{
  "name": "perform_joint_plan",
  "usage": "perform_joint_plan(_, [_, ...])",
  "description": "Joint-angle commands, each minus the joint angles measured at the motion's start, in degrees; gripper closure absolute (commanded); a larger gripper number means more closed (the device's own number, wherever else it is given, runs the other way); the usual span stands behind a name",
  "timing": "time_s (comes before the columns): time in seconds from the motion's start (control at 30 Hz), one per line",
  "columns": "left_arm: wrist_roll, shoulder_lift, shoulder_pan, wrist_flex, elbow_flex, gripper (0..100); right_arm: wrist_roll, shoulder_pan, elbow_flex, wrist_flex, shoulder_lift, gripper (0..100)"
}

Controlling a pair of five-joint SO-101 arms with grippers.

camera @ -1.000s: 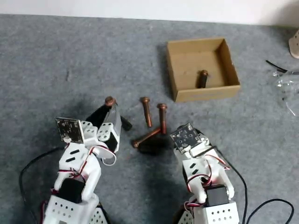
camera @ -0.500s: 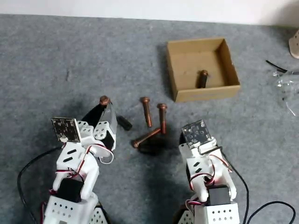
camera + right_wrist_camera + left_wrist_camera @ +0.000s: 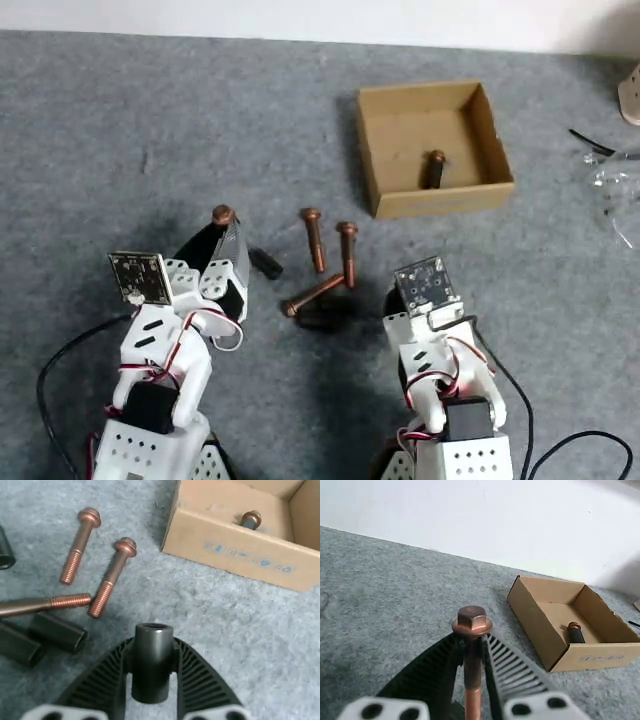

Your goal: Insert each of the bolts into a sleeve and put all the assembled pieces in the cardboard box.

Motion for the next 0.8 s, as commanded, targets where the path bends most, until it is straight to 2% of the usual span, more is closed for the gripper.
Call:
perform_joint_plan(0.0, [-0.2,-0.7,-0.3,0.1,1.3,99,-0.7,0.7,0.6,0.1,-1.2,99.5])
perform_joint_plan(0.23, [-0.2,-0.7,-0.3,0.1,1.3,99,-0.6,-1.9,1.8,-2.7,-1.2,99.5])
perform_joint_plan(0.47, [-0.2,-0.6,-0.3,0.1,1.4,99,-1.1,-2.7,6.2,-13.2,-1.2,99.5])
perform_joint_plan(0.6, [-0.2,-0.6,-0.1,0.1,1.4,99,-0.9,-9.6,6.5,-19.6,-1.1,99.5])
perform_joint_plan(0.77, [0.1,-0.6,0.0,-0.2,1.4,99,-1.1,-24.2,6.5,-26.0,-1.1,99.5])
